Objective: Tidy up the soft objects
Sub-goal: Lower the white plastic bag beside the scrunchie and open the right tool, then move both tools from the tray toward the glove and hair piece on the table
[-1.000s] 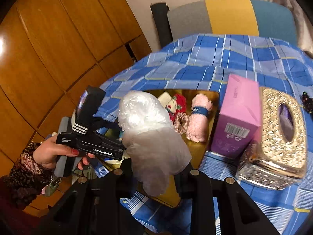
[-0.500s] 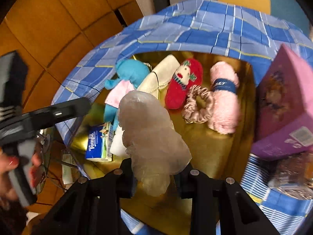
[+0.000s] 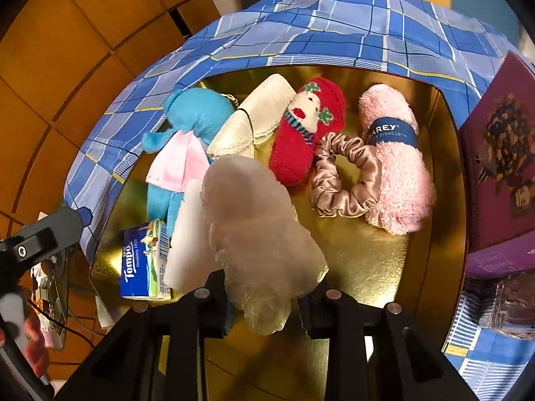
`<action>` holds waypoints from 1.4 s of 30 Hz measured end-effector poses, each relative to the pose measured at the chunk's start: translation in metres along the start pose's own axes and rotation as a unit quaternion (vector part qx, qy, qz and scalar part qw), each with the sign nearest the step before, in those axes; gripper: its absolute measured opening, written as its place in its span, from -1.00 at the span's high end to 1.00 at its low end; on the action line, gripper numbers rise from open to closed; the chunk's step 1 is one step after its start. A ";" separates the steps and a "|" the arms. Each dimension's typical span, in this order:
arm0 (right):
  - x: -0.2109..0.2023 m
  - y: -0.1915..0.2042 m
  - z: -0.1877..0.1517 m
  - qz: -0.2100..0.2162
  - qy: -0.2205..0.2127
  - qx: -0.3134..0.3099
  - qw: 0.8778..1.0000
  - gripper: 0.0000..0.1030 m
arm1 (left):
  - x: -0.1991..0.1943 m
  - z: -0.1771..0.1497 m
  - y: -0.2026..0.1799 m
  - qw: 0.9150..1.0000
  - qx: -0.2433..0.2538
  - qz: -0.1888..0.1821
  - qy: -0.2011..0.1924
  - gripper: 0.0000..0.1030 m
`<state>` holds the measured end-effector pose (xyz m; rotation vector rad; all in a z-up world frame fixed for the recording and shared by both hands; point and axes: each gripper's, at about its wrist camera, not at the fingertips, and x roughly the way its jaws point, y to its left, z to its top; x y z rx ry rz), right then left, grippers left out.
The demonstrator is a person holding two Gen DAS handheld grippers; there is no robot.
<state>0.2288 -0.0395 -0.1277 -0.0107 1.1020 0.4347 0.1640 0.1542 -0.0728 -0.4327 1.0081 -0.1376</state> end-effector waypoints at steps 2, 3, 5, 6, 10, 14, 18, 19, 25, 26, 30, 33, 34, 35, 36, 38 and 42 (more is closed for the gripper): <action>0.000 -0.002 0.000 -0.007 -0.002 0.002 1.000 0.37 | -0.002 -0.001 0.001 1.000 -0.005 0.001 -0.004 -0.82; 0.000 -0.001 0.001 -0.014 -0.004 -0.001 1.000 0.37 | -0.002 -0.001 0.001 1.000 -0.006 0.001 -0.005 -0.82; -0.001 0.002 0.002 -0.026 -0.009 -0.008 1.000 0.36 | -0.002 -0.002 0.002 1.000 -0.009 0.002 -0.007 -0.82; -0.001 0.003 0.002 -0.027 -0.010 -0.010 1.000 0.36 | -0.002 -0.002 0.002 1.000 -0.008 0.001 -0.006 -0.82; 0.004 0.007 0.003 -0.043 -0.012 -0.016 0.999 0.25 | -0.001 -0.004 0.000 1.000 -0.007 0.002 -0.004 -0.82; 0.002 0.004 0.002 -0.044 -0.016 -0.010 0.999 0.18 | 0.000 -0.007 0.000 1.000 -0.009 0.005 -0.002 -0.82; -0.002 0.002 -0.001 -0.047 -0.021 -0.012 0.999 0.18 | 0.001 -0.010 0.000 1.000 -0.011 0.007 0.001 -0.82; -0.004 0.002 -0.002 -0.046 -0.024 -0.012 0.999 0.18 | 0.002 -0.010 0.000 1.000 -0.011 0.006 0.002 -0.82; -0.015 0.002 -0.005 -0.039 -0.034 -0.011 0.999 0.17 | 0.003 -0.012 -0.005 1.000 -0.008 0.005 0.008 -0.82; -0.016 0.002 -0.006 -0.039 -0.035 -0.014 0.999 0.17 | 0.003 -0.013 -0.006 1.000 -0.008 0.005 0.008 -0.82; -0.020 0.003 -0.007 -0.037 -0.040 -0.016 0.998 0.17 | 0.002 -0.013 -0.009 1.000 -0.005 0.005 0.007 -0.82; -0.028 0.005 -0.009 -0.032 -0.047 -0.017 0.998 0.17 | 0.001 -0.014 -0.010 1.000 -0.003 0.008 0.008 -0.82; -0.033 0.008 -0.009 -0.026 -0.051 -0.020 0.998 0.17 | 0.001 -0.014 -0.010 1.000 -0.004 0.009 0.008 -0.82; -0.037 0.010 -0.010 -0.025 -0.054 -0.022 0.998 0.17 | 0.001 -0.014 -0.009 1.000 -0.006 0.010 0.008 -0.82; -0.042 0.012 -0.011 -0.023 -0.060 -0.026 0.998 0.17 | 0.001 -0.014 -0.010 1.000 -0.007 0.009 0.009 -0.82; -0.052 0.015 -0.012 -0.018 -0.068 -0.034 0.997 0.17 | 0.001 -0.014 -0.011 1.000 -0.009 0.008 0.010 -0.82; -0.074 0.019 -0.017 -0.013 -0.089 -0.045 0.995 0.16 | 0.000 -0.014 -0.020 1.000 -0.002 0.006 0.008 -0.82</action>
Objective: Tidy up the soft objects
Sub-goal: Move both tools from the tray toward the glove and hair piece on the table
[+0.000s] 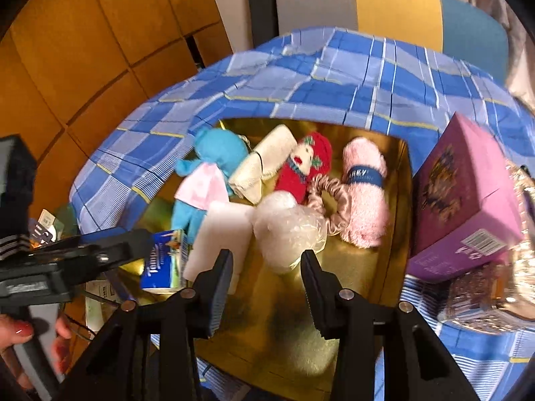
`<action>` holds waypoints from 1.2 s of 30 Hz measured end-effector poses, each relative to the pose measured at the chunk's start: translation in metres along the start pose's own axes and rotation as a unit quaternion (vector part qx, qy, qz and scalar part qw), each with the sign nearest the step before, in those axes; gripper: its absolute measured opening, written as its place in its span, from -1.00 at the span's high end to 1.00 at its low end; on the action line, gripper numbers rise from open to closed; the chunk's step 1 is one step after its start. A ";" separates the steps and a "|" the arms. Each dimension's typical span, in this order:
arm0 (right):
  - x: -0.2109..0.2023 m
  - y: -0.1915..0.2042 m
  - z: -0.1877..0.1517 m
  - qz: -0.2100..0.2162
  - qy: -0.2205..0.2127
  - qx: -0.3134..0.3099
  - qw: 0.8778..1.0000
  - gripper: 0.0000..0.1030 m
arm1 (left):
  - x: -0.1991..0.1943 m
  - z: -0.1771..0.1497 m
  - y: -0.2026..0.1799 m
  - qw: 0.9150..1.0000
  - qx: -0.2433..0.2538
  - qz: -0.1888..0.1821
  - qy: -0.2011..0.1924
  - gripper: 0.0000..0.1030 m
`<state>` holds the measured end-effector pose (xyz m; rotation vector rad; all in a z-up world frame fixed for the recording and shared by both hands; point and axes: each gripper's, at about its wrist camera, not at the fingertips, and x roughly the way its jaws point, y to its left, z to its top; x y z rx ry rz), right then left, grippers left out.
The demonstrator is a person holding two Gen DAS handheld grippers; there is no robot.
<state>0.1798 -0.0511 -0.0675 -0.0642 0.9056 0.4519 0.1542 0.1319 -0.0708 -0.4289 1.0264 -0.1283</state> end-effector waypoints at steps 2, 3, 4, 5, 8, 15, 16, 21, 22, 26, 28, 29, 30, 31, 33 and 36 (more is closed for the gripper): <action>-0.012 -0.001 0.000 0.003 -0.011 -0.001 1.000 0.15 | 0.000 0.001 -0.006 1.000 0.005 0.001 -0.001 -0.82; -0.018 -0.001 -0.001 0.003 -0.017 -0.003 1.000 0.15 | 0.000 0.001 -0.008 1.000 0.006 0.000 -0.002 -0.82; -0.023 -0.002 -0.001 0.003 -0.022 -0.004 1.000 0.15 | -0.001 0.002 -0.010 1.000 0.007 -0.001 -0.003 -0.82; -0.030 -0.003 -0.001 0.002 -0.030 -0.005 1.000 0.15 | -0.001 0.002 -0.014 1.000 0.009 -0.003 -0.006 -0.82; -0.047 -0.009 -0.001 0.005 -0.045 0.000 0.999 0.14 | -0.002 0.002 -0.023 1.000 0.014 -0.009 -0.012 -0.82; -0.094 -0.034 -0.008 -0.017 -0.099 0.009 0.995 0.14 | -0.007 0.004 -0.052 0.999 0.027 -0.030 -0.029 -0.82; -0.106 -0.043 -0.009 -0.029 -0.113 0.011 0.993 0.14 | -0.008 0.004 -0.057 0.998 0.030 -0.034 -0.032 -0.82; -0.142 -0.093 -0.015 -0.087 -0.147 0.045 0.984 0.06 | -0.008 0.003 -0.090 0.996 0.055 -0.062 -0.033 -0.82; -0.147 -0.105 -0.017 -0.101 -0.149 0.054 0.982 0.06 | -0.007 0.003 -0.097 0.995 0.061 -0.068 -0.031 -0.82; -0.167 -0.158 -0.028 -0.151 -0.149 0.093 0.973 0.05 | -0.002 0.001 -0.136 0.990 0.100 -0.099 -0.024 -0.82; -0.172 -0.184 -0.036 -0.177 -0.141 0.106 0.968 0.05 | 0.000 -0.001 -0.153 0.987 0.119 -0.106 -0.021 -0.82; -0.174 -0.196 -0.038 -0.187 -0.137 0.113 0.966 0.05 | 0.002 -0.002 -0.164 0.985 0.133 -0.109 -0.019 -0.82; -0.175 -0.208 -0.042 -0.196 -0.133 0.121 0.964 0.05 | 0.004 -0.003 -0.172 0.984 0.141 -0.110 -0.017 -0.82; -0.176 -0.224 -0.048 -0.208 -0.126 0.132 0.961 0.04 | 0.007 -0.004 -0.181 0.982 0.150 -0.113 -0.013 -0.82; -0.174 -0.249 -0.055 -0.224 -0.115 0.151 0.956 0.02 | 0.014 -0.006 -0.199 0.979 0.166 -0.120 -0.002 -0.82; -0.168 -0.281 -0.066 -0.238 -0.097 0.171 0.951 0.02 | 0.024 -0.010 -0.222 0.975 0.183 -0.124 0.011 -0.82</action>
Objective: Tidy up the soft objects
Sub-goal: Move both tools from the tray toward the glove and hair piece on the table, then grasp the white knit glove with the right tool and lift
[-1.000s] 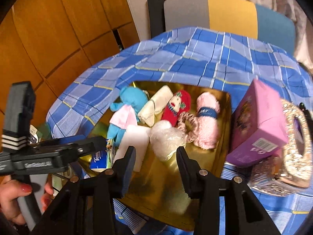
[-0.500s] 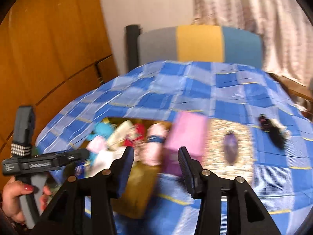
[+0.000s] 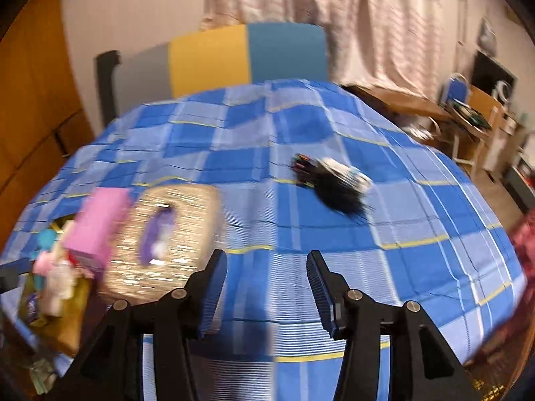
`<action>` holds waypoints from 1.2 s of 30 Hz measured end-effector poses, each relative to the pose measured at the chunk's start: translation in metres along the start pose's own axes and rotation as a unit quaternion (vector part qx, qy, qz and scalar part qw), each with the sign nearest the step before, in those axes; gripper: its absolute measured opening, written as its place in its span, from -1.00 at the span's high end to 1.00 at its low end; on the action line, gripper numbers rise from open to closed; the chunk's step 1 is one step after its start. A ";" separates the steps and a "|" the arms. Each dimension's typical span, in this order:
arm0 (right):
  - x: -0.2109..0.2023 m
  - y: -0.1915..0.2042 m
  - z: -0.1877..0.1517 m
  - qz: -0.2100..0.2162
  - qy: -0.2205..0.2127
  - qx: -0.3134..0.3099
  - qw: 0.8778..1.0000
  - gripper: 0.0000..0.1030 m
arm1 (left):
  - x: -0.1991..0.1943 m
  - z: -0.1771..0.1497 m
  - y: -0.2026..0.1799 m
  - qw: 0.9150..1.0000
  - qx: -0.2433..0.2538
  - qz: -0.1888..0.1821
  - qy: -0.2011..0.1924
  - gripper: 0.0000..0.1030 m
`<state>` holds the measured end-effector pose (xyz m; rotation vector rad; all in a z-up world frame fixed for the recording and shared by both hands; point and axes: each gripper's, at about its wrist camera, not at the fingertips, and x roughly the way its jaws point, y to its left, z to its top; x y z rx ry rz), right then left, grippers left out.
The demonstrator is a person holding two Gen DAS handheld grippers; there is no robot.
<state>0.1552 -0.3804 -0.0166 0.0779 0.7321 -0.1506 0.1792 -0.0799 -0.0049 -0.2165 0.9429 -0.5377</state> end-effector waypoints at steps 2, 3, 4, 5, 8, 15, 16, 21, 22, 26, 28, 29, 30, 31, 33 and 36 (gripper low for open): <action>0.016 -0.016 -0.003 -0.008 0.015 0.006 1.000 0.00 | 0.008 0.003 -0.011 1.000 0.009 -0.003 0.006 -0.82; 0.023 -0.023 -0.005 -0.012 0.021 0.008 1.000 -0.02 | 0.013 0.006 -0.017 1.000 0.014 -0.005 0.010 -0.82; 0.031 -0.031 -0.007 -0.012 0.029 0.010 0.999 -0.05 | 0.018 0.008 -0.024 1.000 0.018 -0.009 0.013 -0.82; 0.046 -0.041 -0.009 -0.014 0.042 0.009 0.999 -0.15 | 0.020 0.010 -0.027 1.000 0.021 -0.011 0.016 -0.82; 0.081 -0.065 -0.013 -0.018 0.078 0.008 0.997 -0.18 | 0.033 0.019 -0.046 0.999 0.034 -0.021 0.028 -0.82; 0.129 -0.128 0.022 -0.034 0.076 0.056 0.995 -0.18 | 0.056 0.035 -0.084 0.997 0.063 -0.040 0.037 -0.82; 0.133 -0.134 0.033 -0.033 0.066 0.061 0.995 -0.18 | 0.060 0.037 -0.088 0.996 0.064 -0.041 0.038 -0.82; 0.157 -0.147 0.090 -0.028 0.027 0.070 0.997 -0.20 | 0.079 0.047 -0.098 0.996 0.061 -0.046 0.054 -0.82; 0.166 -0.144 0.102 -0.036 0.024 0.060 0.997 -0.20 | 0.082 0.048 -0.099 0.995 0.061 -0.046 0.056 -0.82; 0.217 -0.143 0.128 -0.037 0.055 0.058 0.996 -0.20 | 0.087 0.055 -0.103 0.995 0.062 -0.035 0.063 -0.82; 0.239 -0.144 0.127 -0.021 0.084 0.067 0.994 -0.19 | 0.089 0.060 -0.103 0.996 0.060 -0.033 0.063 -0.82; 0.246 -0.144 0.126 -0.012 0.093 0.069 0.993 -0.16 | 0.091 0.063 -0.104 0.996 0.059 -0.031 0.064 -0.82; 0.252 -0.143 0.123 0.001 0.100 0.071 0.992 -0.16 | 0.092 0.066 -0.106 0.996 0.059 -0.031 0.064 -0.82; 0.257 -0.142 0.120 0.021 0.109 0.075 0.991 -0.15 | 0.094 0.068 -0.108 0.996 0.059 -0.033 0.065 -0.82; 0.257 -0.140 0.115 0.029 0.115 0.075 0.990 0.04 | 0.098 0.075 -0.115 0.995 0.063 -0.037 0.065 -0.82; 0.246 -0.139 0.108 0.040 0.117 0.073 0.990 0.15 | 0.111 0.087 -0.127 0.994 0.064 -0.051 0.072 -0.82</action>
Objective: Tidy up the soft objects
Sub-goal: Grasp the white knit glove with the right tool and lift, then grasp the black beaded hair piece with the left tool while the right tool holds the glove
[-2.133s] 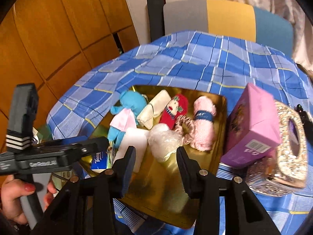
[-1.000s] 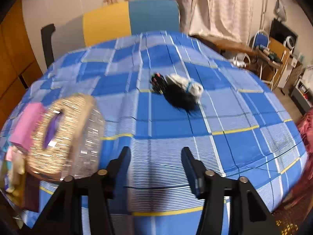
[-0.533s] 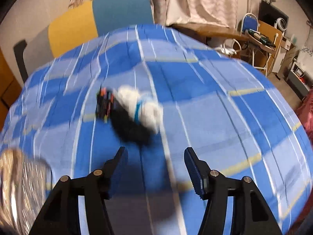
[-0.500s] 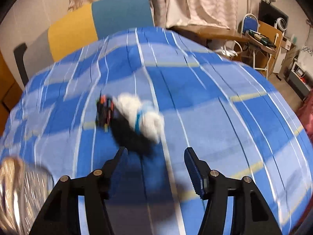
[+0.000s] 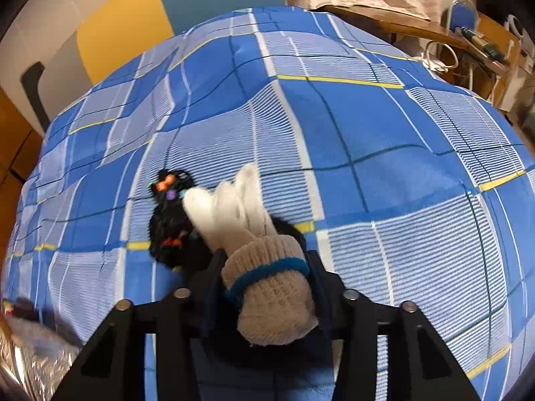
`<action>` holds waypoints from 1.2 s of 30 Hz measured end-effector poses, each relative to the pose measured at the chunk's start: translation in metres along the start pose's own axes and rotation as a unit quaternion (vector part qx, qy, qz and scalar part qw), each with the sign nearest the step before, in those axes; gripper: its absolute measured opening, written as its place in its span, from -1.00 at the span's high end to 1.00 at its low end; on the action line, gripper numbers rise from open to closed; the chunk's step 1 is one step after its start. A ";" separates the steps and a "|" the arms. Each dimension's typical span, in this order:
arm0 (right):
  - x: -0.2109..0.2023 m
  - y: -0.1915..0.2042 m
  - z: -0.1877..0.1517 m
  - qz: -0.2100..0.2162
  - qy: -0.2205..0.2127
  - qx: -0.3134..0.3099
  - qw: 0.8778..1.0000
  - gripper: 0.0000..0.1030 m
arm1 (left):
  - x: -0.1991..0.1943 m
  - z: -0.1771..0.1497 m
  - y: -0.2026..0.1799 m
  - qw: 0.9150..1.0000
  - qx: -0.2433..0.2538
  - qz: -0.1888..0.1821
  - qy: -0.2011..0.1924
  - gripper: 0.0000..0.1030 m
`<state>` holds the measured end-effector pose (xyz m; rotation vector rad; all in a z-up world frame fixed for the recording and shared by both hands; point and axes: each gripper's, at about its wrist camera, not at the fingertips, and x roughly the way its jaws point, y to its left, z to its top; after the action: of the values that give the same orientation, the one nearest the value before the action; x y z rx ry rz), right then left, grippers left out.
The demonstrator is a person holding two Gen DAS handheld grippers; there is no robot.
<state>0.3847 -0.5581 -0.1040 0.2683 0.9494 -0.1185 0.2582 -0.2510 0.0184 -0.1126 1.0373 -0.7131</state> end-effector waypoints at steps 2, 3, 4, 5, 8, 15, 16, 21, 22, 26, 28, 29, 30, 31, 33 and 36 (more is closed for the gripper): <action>-0.010 -0.008 -0.008 0.013 -0.003 0.020 1.000 0.17 | 0.007 0.008 -0.007 1.000 0.002 -0.001 0.002 -0.82; -0.015 -0.013 -0.011 0.024 -0.004 0.031 0.999 0.17 | 0.011 0.011 -0.010 1.000 0.002 0.000 0.004 -0.82; -0.024 -0.020 -0.017 0.034 -0.008 0.046 0.998 0.17 | 0.015 0.015 -0.013 1.000 0.001 0.000 0.007 -0.82; -0.029 -0.024 -0.021 0.033 -0.010 0.052 0.998 0.17 | 0.019 0.018 -0.015 1.000 0.000 -0.002 0.010 -0.82; -0.049 -0.037 -0.040 0.011 -0.008 0.064 0.998 0.17 | 0.033 0.029 -0.022 1.000 -0.010 0.003 0.024 -0.82; -0.063 -0.062 -0.088 -0.059 0.011 0.056 0.997 0.08 | 0.086 0.063 -0.034 0.998 -0.037 0.005 0.058 -0.82; -0.063 -0.064 -0.090 -0.053 0.009 0.057 0.997 0.07 | 0.094 0.067 -0.032 0.997 -0.052 0.005 0.064 -0.82; -0.062 -0.057 -0.088 -0.048 0.030 0.029 0.998 -0.05 | 0.148 0.089 -0.026 0.993 -0.090 0.040 0.068 -0.82; -0.061 -0.055 -0.088 -0.049 0.033 0.014 0.998 -0.05 | 0.157 0.093 -0.027 0.993 -0.082 0.047 0.069 -0.82; -0.061 -0.056 -0.087 -0.054 0.038 0.006 0.998 0.09 | 0.202 0.107 -0.020 0.992 -0.072 0.082 0.068 -0.82; -0.061 -0.058 -0.086 -0.051 0.041 0.005 0.998 0.11 | 0.222 0.111 -0.008 0.989 -0.093 0.092 0.071 -0.82; -0.061 -0.059 -0.086 -0.048 0.041 0.009 0.998 0.12 | 0.231 0.112 -0.003 0.988 -0.100 0.093 0.074 -0.82; -0.061 -0.059 -0.086 -0.046 0.041 0.011 0.998 0.12 | 0.243 0.113 0.002 0.986 -0.109 0.092 0.082 -0.82; -0.061 -0.060 -0.086 -0.045 0.042 0.012 0.998 0.12 | 0.250 0.114 0.006 0.985 -0.116 0.093 0.085 -0.82; -0.061 -0.059 -0.086 -0.047 0.043 0.009 0.998 0.12 | 0.265 0.116 0.013 0.984 -0.125 0.096 0.087 -0.82; -0.061 -0.059 -0.086 -0.044 0.043 0.010 0.998 0.11 | 0.279 0.116 0.015 0.984 -0.113 0.110 0.088 -0.82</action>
<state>0.2688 -0.5915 -0.1116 0.2514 1.0466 -0.1981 0.4466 -0.4312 -0.1350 -0.1301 1.2764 -0.4082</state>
